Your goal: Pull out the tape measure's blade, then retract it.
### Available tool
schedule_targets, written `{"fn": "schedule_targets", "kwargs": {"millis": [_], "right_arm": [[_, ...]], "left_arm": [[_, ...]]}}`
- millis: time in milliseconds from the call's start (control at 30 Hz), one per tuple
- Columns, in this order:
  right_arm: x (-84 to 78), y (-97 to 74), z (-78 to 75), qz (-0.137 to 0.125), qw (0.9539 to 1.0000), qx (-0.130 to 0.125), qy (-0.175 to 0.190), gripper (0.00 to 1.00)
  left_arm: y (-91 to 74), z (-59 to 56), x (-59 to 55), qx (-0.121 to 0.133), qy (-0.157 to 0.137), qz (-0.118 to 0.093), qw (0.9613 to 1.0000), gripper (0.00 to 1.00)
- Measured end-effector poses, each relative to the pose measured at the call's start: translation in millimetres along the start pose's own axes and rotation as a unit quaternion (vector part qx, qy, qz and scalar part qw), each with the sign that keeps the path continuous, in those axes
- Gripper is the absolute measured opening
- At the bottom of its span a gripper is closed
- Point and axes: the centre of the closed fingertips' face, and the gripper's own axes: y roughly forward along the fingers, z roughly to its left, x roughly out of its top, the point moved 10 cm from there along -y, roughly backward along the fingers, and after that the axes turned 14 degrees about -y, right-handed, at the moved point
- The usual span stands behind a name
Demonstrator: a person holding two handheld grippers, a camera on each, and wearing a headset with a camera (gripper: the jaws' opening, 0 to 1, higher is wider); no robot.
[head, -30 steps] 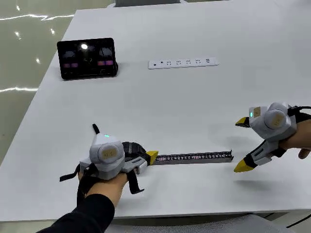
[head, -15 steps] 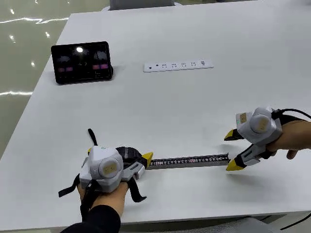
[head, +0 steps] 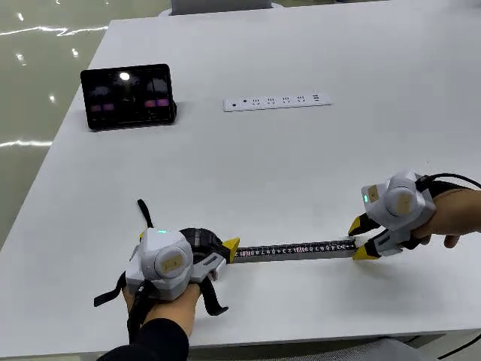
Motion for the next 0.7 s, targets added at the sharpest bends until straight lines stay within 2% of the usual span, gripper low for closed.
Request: {"fn": "schedule_targets", "kwargs": {"millis": [67,167,233,300,467,533,700], "right_arm": [[0.6,0.5,1.0,-0.002,1.0,0.002,-0.002,0.22],[0.2,3.1,2.3,0.002,0.9999,0.001,-0.01,0.13],[-0.6,2.3,1.7,-0.004,1.0,0.002,-0.001,0.12],[-0.8,2.4,1.8,-0.006,0.9999,0.002,-0.009,0.12],[0.4,3.3,0.9,-0.002,0.9999,0.007,-0.008,0.11],[0.9,3.6,0.4,0.002,0.9997,0.011,-0.02,0.11],[3.3,5.2,-4.3,0.018,0.9994,0.023,-0.017,0.11]], "left_arm": [[-0.2,0.6,-0.1,0.001,0.001,0.0,1.0,0.99],[-0.5,0.7,0.0,0.001,0.002,0.0,1.0,0.99],[-0.4,1.3,0.0,0.001,-0.002,-0.001,1.0,0.97],[0.5,2.5,-0.7,0.004,-0.003,0.001,1.0,0.95],[1.1,2.2,-2.4,0.006,-0.01,0.006,0.9999,0.92],[0.7,0.5,-3.5,0.003,-0.012,0.013,0.9998,0.89],[2.9,-1.2,-5.5,0.007,-0.017,0.02,0.9996,0.85]]}}
